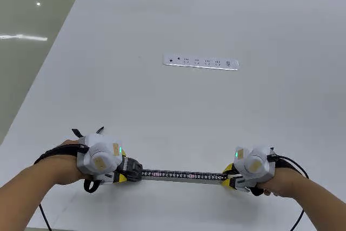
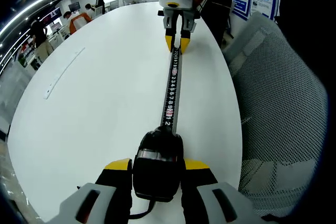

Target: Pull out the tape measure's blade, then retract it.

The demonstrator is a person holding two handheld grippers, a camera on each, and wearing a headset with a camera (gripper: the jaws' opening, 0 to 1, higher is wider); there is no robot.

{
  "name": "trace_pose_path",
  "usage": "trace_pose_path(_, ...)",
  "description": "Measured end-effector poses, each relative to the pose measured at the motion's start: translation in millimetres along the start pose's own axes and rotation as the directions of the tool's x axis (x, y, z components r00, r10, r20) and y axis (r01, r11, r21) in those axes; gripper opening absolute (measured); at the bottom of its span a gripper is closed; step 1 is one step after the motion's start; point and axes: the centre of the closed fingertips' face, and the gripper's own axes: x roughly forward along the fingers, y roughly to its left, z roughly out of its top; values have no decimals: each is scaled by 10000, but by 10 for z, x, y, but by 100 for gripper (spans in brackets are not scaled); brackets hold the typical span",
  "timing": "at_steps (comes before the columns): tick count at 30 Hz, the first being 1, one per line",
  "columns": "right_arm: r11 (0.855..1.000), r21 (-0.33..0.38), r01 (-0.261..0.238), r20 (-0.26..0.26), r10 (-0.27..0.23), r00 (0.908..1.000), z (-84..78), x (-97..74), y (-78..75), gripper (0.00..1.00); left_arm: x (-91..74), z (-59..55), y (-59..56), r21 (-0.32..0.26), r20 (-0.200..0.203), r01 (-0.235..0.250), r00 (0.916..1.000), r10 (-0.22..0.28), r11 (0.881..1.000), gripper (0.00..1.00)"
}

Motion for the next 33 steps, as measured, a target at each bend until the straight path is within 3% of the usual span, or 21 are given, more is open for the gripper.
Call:
trace_pose_path(7, 9985, 139, 530, 376, -535, 9979, -11, -40, -18, 18, -44, -44, 18, -584, 35, -250, 9997, 253, 9980, 33)
trace_pose_path(11, 9954, 492, 822, 794, -859, 9931, -19, -133, -52, 21, -103, -131, 84, -889, 18, -738, 9972, 743, 9933, 37)
trace_pose_path(14, 9927, 665, 1003, 1075, -1070, 9884, -13, -201, -22, 19, -165, -154, 161, -1815, 325, -1234, 9908, 1313, 9756, 46)
trace_pose_path(16, 9893, 823, 1203, 1249, -1300, 9836, -26, -245, -17, 21, -211, -157, 175, -2374, 648, -1260, 9873, 1451, 9632, 53)
trace_pose_path(20, 9769, 1439, 1578, 1521, -1794, 9719, -39, -328, 7, 23, -274, -215, 171, -3212, 910, -1383, 9802, 1759, 9369, 60)
trace_pose_path(24, 9663, 1852, 1786, 1709, -2106, 9625, -85, -396, 104, 32, -354, -295, 164, -4137, 1155, -1610, 9670, 2271, 8961, 68)
trace_pose_path(27, 9508, 2432, 1921, 2059, -2441, 9476, -84, -465, 157, 38, -443, -347, 171, -4824, 1370, -1856, 9493, 2830, 8560, 70)
trace_pose_path(28, 9425, 2568, 2140, 2099, -2705, 9396, -107, -498, 158, 42, -500, -357, 174, -5253, 1542, -1949, 9355, 3179, 8283, 70)
trace_pose_path(29, 9417, 2572, 2170, 2106, -2738, 9385, -122, -518, 183, 44, -539, -370, 174, -5618, 1656, -1986, 9241, 3443, 8031, 70)
trace_pose_path(30, 9367, 2680, 2253, 2121, -2855, 9346, -139, -537, 193, 45, -567, -392, 171, -5878, 1741, -2002, 9149, 3642, 7838, 70)
trace_pose_path(31, 9228, 2981, 2441, 2140, -3139, 9250, -165, -576, 194, 47, -601, -449, 142, -6094, 1786, -2053, 9055, 3849, 7658, 71)
trace_pose_path(32, 9141, 3152, 2552, 2152, -3308, 9189, -182, -604, 195, 49, -622, -488, 126, -6224, 1777, -2112, 8996, 3989, 7536, 72)
trace_pose_path(33, 9039, 3284, 2740, 2122, -3533, 9111, -213, -651, 195, 50, -657, -536, 98, -6667, 1830, -2010, 8893, 4191, 7177, 73)
